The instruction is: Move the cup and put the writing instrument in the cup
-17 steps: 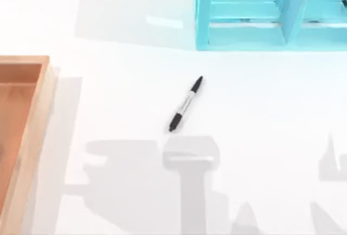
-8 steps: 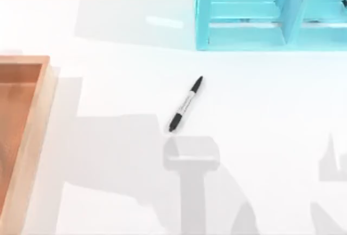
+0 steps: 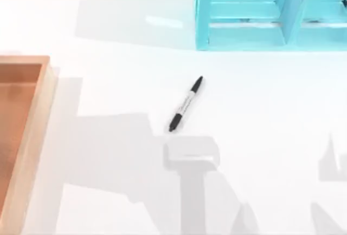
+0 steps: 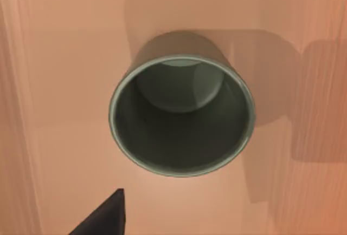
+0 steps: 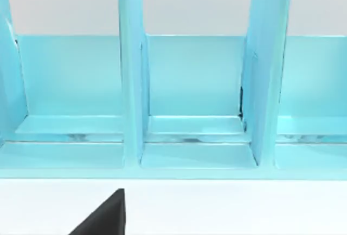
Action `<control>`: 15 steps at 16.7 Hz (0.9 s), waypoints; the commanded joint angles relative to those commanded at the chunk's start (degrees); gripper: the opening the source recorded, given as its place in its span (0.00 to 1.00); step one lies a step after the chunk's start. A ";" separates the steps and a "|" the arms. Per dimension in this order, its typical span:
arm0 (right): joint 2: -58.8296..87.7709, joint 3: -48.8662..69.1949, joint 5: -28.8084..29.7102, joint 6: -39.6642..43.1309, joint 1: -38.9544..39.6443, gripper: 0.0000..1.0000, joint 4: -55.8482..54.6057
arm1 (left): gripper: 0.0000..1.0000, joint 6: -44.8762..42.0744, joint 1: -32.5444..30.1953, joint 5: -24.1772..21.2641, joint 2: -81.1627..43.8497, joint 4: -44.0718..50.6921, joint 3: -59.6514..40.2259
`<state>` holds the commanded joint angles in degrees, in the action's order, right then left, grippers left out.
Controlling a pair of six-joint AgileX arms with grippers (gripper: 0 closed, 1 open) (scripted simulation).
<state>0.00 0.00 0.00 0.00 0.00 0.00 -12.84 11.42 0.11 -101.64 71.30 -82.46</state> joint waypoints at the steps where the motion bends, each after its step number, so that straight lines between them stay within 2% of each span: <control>1: 0.00 0.00 0.00 0.00 0.00 1.00 0.00 | 1.00 -0.03 0.05 0.00 -0.47 -1.85 1.53; 7: 0.00 0.00 0.00 0.00 0.00 1.00 0.00 | 1.00 -0.38 0.30 -0.01 -3.98 -17.65 12.81; 13: 0.00 0.00 0.00 0.00 0.00 1.00 0.00 | 1.00 -0.43 0.34 -0.02 -4.57 -19.81 14.79; 15: 0.00 0.00 0.00 0.00 0.00 1.00 0.00 | 0.85 -0.43 0.34 -0.02 -4.57 -19.81 14.79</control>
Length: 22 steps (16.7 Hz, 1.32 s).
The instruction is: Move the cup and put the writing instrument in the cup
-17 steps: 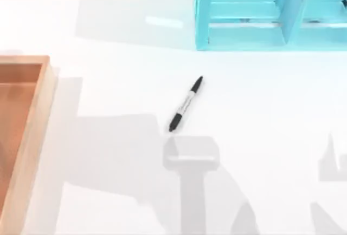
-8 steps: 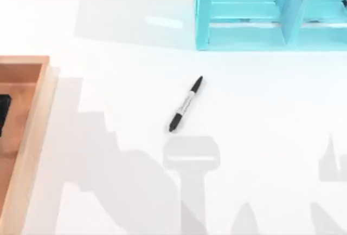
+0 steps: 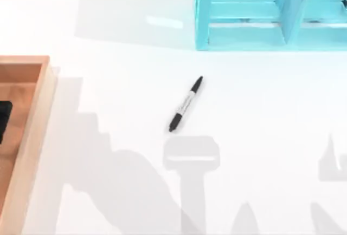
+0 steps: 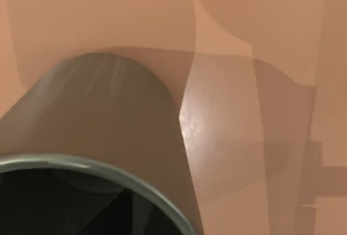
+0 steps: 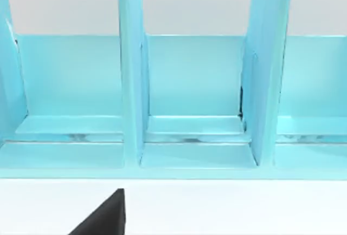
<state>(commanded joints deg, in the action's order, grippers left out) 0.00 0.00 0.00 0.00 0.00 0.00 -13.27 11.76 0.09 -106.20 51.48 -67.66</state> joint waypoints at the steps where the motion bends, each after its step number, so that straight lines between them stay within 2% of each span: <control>1: 0.00 0.00 0.00 0.00 0.00 1.00 0.00 | 0.77 0.00 0.00 0.00 0.00 0.00 0.00; 11: 0.00 0.00 0.00 0.00 0.00 1.00 0.00 | 0.02 0.00 0.00 0.00 0.00 0.00 0.00; 22: 0.00 0.00 0.00 0.00 0.00 1.00 0.00 | 0.00 0.19 -0.03 -0.01 -0.01 0.68 -0.64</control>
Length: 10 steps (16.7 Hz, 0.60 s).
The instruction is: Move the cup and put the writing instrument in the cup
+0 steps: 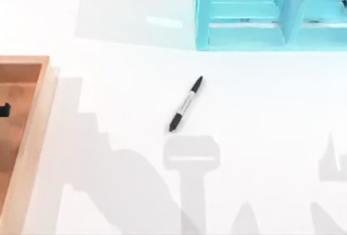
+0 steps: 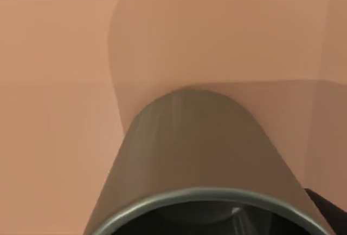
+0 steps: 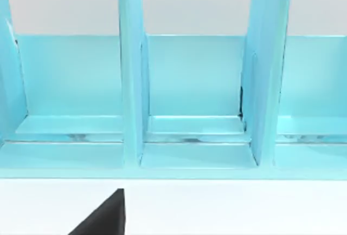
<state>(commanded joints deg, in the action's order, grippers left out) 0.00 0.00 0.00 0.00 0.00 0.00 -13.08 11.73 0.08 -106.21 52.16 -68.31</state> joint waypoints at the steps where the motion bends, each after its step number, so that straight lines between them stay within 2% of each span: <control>1: 0.00 0.00 0.00 0.00 0.00 1.00 0.00 | 0.00 0.44 -0.03 -0.06 0.03 1.08 -1.03; 5: 0.00 0.00 0.00 0.00 0.00 1.00 0.00 | 0.00 4.43 -2.56 -0.12 1.14 8.58 -8.67; 10: 0.00 0.00 0.00 0.00 0.00 1.00 0.00 | 0.00 14.50 -14.39 -0.47 2.40 21.28 -19.00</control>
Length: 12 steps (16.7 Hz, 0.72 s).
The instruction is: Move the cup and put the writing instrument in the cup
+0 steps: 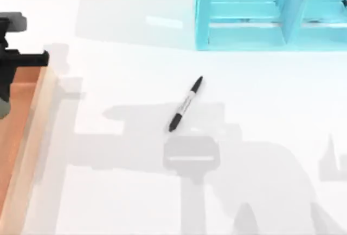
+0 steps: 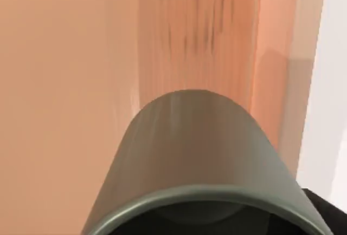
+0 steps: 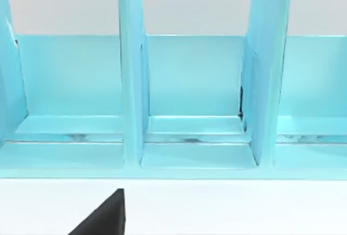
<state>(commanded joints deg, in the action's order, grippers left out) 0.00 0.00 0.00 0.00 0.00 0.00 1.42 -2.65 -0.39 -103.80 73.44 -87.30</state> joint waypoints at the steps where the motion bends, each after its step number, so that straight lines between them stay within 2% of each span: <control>1: 0.00 0.00 0.00 0.00 0.00 1.00 0.00 | 0.00 2.34 -2.61 0.02 0.33 2.45 -1.91; 6: 0.00 0.00 0.00 0.00 0.00 1.00 0.00 | 0.00 11.39 -11.82 0.48 2.05 11.15 -9.01; 12: 0.00 0.00 0.00 0.00 0.00 1.00 0.00 | 0.00 12.10 -12.29 0.44 1.67 11.48 -9.45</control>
<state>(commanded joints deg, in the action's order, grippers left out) 0.00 0.00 0.00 0.00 0.00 0.00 13.52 -14.95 0.04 -102.14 84.92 -96.75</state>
